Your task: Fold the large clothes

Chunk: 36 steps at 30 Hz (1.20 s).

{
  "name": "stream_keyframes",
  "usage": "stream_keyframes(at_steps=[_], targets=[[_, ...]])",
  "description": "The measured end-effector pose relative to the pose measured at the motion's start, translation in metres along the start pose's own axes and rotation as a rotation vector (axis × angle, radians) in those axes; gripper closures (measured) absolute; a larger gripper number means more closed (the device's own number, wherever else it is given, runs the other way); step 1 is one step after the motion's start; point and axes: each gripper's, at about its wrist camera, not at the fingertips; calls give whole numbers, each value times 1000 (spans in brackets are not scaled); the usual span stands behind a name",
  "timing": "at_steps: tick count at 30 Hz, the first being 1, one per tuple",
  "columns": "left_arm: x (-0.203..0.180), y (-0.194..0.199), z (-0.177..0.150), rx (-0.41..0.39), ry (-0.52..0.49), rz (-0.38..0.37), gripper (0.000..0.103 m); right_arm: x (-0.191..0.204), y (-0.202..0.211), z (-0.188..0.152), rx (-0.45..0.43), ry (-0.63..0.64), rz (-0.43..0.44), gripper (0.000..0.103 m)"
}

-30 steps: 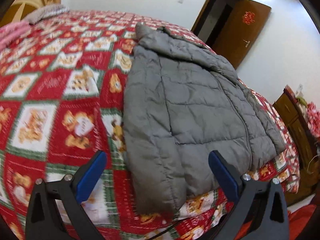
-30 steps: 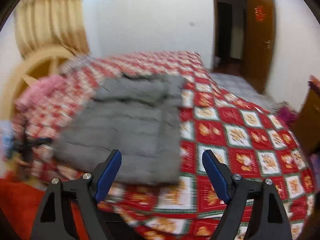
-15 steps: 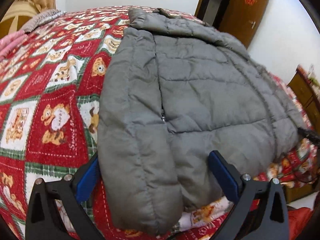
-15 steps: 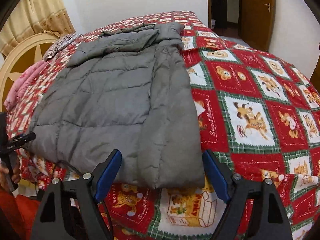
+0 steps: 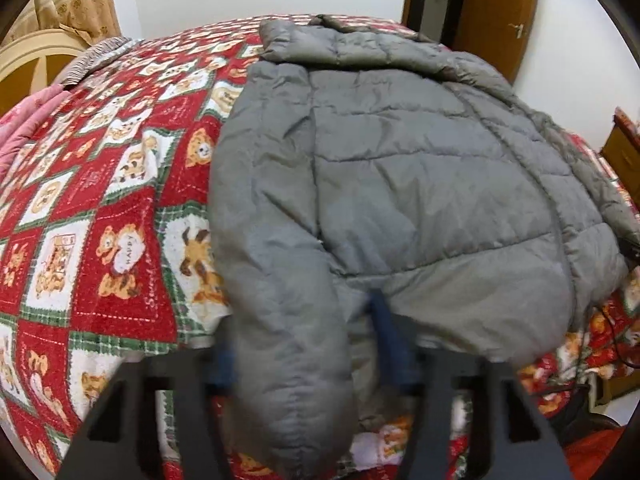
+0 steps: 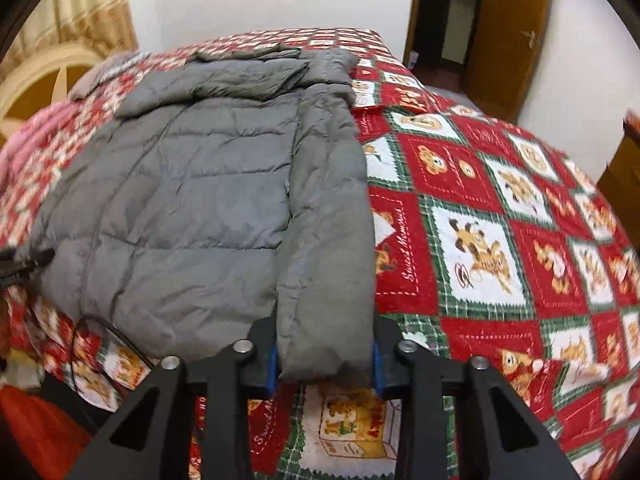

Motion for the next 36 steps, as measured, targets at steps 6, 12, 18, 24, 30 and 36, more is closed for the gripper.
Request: stream_keyframes(at_steps=[6,12,18,24,30,36], targets=[[-3,-1,1,5,3,-12,64,10,-2,-1,3,-9,48,88],[3,-4,0,40,51,-79,34,5,-10,-5,-2,-60,99,87],[-3,0,-7,-6,33,-91,53,-12,-11,-9,-13,-181,194,88],[26,15,6,10,201,-283,86,-17,14,-2,-95,-225,266,91],[35,77,24,-88,235,-518,87,-33,77,11,-251,-280,381,92],[51,155,34,-205,238,-741,87,-52,154,3,-383,-296,406,93]])
Point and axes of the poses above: each gripper's, at about its wrist camera, not at the fingertips, and y roughly against the way its jaws point, x to its left, z to its top, and after that the axes turned 11 degrees about y, right-handed
